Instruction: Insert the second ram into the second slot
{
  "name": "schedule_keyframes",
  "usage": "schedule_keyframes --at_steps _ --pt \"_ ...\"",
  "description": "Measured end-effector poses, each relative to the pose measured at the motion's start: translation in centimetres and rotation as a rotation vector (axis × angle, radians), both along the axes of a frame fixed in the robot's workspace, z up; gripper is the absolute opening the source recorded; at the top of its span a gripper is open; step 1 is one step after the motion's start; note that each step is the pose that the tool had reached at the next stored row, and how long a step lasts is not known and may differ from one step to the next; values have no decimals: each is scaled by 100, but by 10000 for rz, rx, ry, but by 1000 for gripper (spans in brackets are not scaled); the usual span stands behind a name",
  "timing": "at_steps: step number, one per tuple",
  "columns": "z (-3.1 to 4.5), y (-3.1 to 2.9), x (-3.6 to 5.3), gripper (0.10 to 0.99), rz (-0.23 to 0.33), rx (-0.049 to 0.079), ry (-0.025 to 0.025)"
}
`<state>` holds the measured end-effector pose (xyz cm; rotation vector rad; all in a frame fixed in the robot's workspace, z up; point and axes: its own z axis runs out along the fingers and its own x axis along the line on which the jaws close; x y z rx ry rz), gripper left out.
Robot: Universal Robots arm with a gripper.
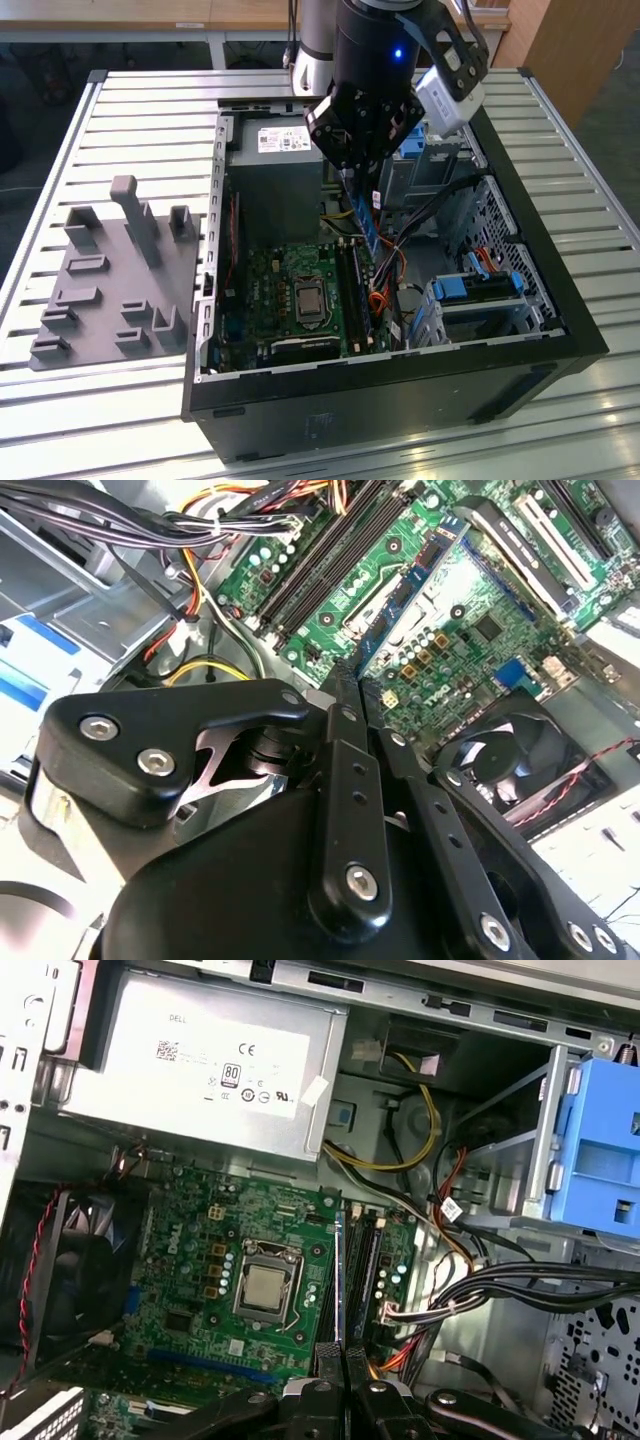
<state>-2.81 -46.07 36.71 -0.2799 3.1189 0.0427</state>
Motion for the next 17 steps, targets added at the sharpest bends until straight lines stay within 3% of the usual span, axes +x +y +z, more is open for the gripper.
schedule_keyframes --at_steps 17 --pt "-4 0 0 129 -456 -21 0"
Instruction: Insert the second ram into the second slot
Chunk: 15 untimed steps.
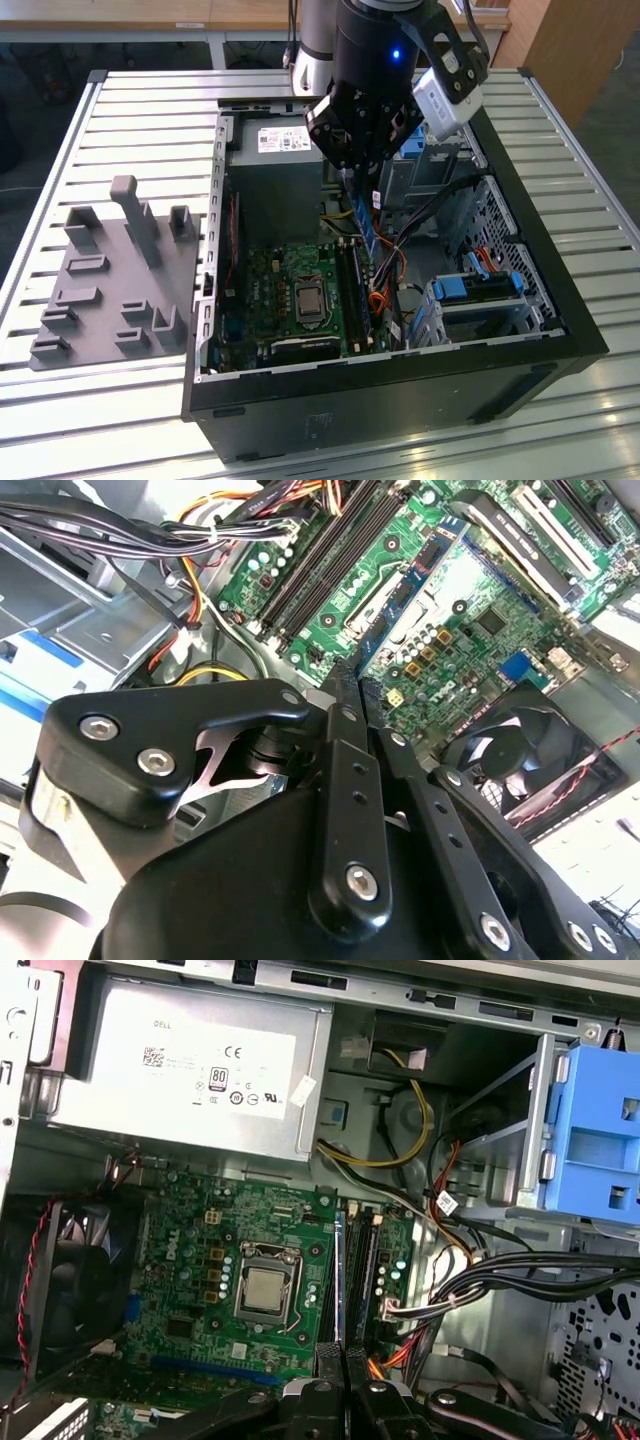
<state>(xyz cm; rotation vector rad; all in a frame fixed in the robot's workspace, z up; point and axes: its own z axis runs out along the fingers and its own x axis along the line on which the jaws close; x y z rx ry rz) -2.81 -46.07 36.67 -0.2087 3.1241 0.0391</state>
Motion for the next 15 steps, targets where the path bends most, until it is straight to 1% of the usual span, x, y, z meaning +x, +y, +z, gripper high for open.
schedule_keyframes --at_steps 15 --pt "-4 0 0 129 -334 -14 -1"
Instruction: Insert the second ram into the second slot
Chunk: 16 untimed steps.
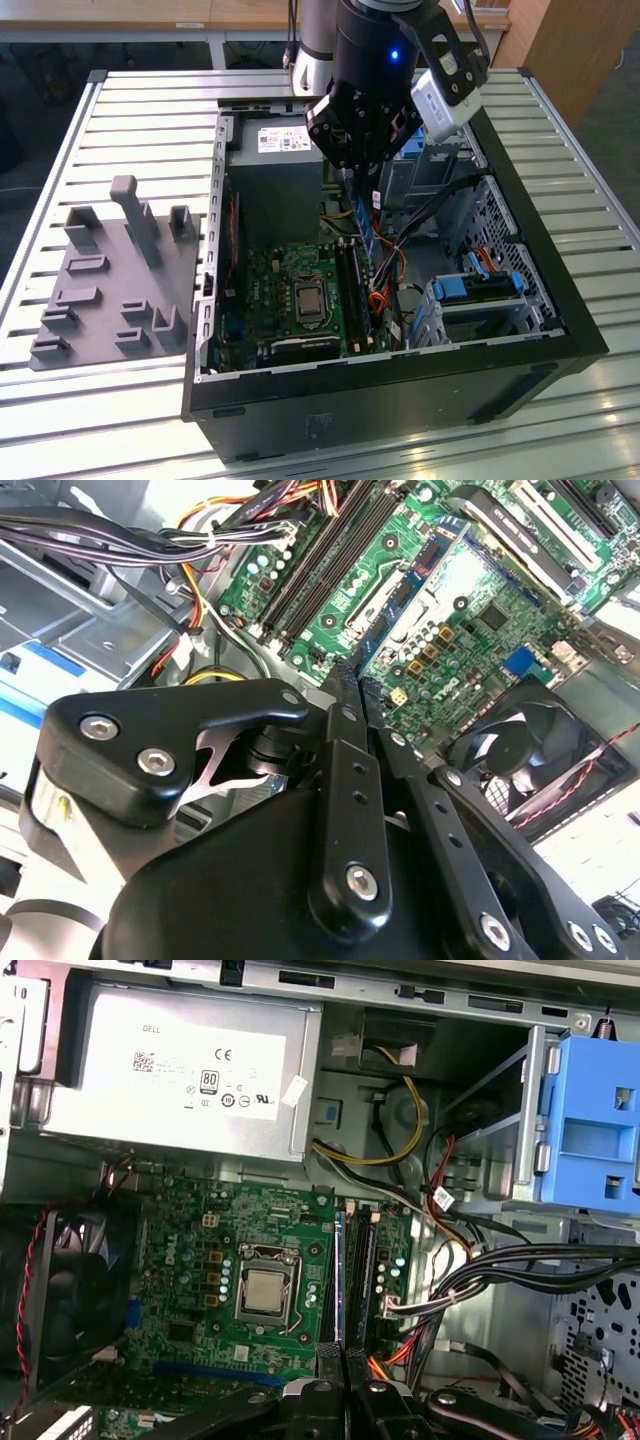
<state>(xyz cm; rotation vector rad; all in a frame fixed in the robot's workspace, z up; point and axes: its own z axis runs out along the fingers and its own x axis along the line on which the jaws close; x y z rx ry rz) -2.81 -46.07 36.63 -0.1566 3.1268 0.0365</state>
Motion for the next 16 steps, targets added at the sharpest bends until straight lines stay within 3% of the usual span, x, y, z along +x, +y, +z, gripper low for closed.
schedule_keyframes --at_steps 16 --pt "-3 0 0 129 -361 -28 0"
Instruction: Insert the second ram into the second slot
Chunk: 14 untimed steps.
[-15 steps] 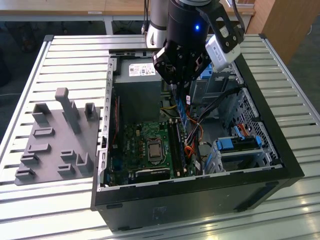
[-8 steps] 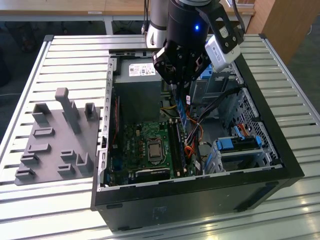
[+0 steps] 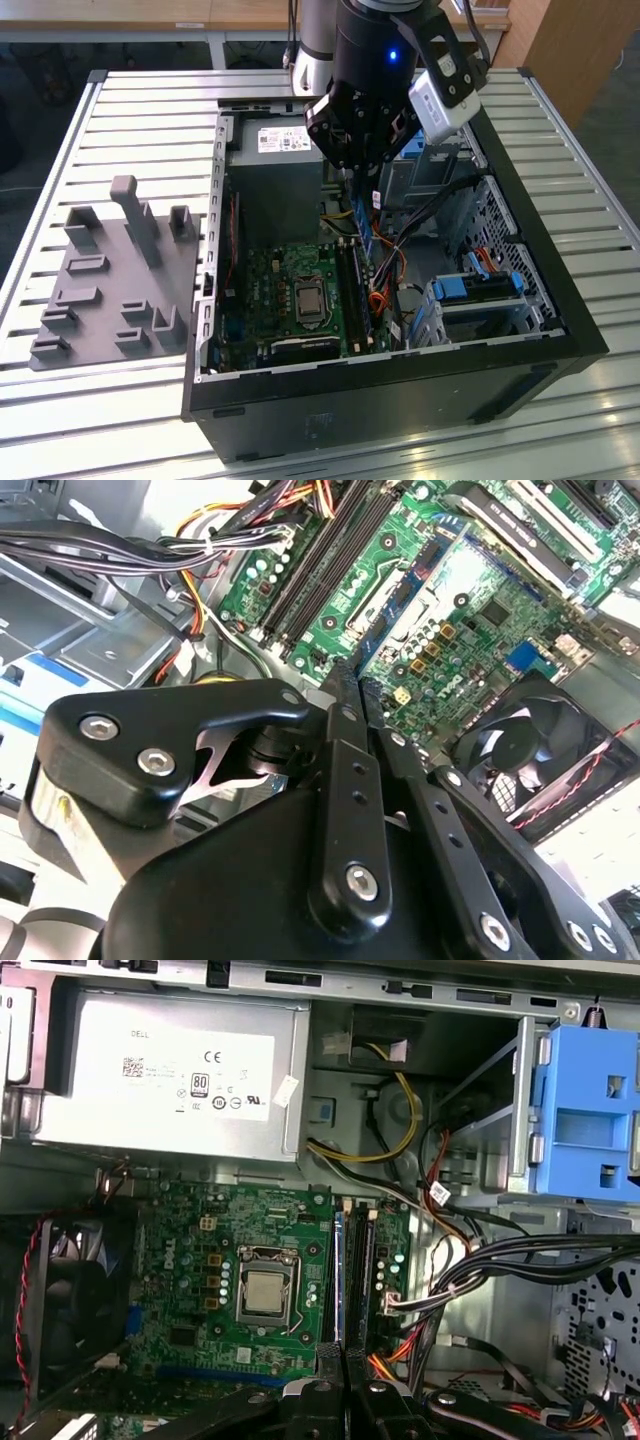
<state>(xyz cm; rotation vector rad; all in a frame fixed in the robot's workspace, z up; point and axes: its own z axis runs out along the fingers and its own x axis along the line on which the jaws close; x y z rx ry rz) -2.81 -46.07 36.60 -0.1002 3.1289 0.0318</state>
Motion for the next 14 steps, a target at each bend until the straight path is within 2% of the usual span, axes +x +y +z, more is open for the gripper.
schedule_keyframes --at_steps 14 --pt "-3 0 0 129 -306 -29 0"
